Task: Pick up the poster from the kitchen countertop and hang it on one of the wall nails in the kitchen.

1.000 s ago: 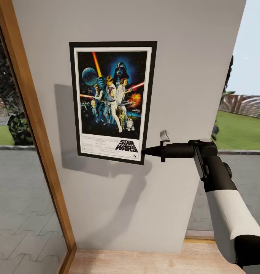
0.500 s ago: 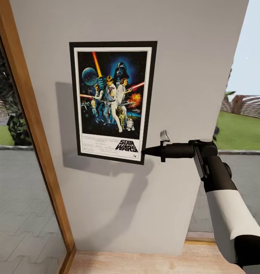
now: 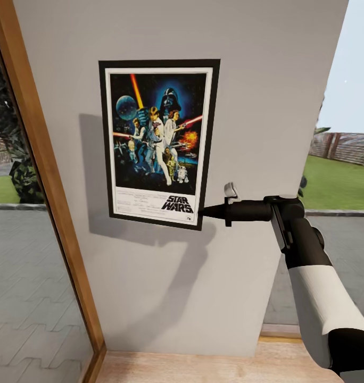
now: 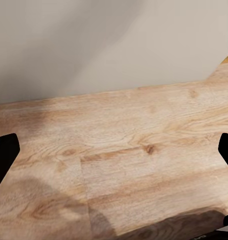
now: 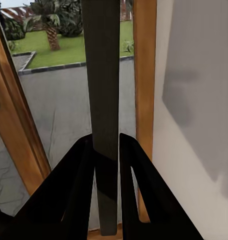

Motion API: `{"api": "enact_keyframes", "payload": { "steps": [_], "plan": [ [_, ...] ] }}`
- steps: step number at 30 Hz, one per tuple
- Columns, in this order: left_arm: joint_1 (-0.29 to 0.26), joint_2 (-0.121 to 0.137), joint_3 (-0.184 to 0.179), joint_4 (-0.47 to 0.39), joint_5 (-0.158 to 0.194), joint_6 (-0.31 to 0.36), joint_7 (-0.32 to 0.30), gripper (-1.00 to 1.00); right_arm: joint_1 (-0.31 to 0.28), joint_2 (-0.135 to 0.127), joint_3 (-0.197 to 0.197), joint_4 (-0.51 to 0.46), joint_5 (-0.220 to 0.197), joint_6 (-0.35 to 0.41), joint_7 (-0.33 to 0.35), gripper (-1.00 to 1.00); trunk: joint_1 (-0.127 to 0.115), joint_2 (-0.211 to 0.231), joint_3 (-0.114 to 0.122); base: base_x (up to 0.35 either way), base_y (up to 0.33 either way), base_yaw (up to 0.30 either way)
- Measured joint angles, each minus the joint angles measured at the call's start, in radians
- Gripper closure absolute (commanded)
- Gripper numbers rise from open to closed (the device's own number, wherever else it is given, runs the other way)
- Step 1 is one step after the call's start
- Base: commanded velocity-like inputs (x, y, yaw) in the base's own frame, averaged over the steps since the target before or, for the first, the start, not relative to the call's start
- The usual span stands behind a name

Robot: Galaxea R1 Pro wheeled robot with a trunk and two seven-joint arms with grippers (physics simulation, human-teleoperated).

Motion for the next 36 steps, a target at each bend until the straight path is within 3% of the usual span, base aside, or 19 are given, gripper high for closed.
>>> {"api": "enact_keyframes", "payload": {
  "steps": [36],
  "plan": [
    [0.000, 0.000, 0.000, 0.001, 0.000, 0.000, 0.000, -1.00, 0.000, 0.000, -0.003, 0.002, 0.000, 0.002, -0.002, 1.00, 0.000, 0.000, 0.000, 0.044, 0.000, 0.000]
  ]
}}
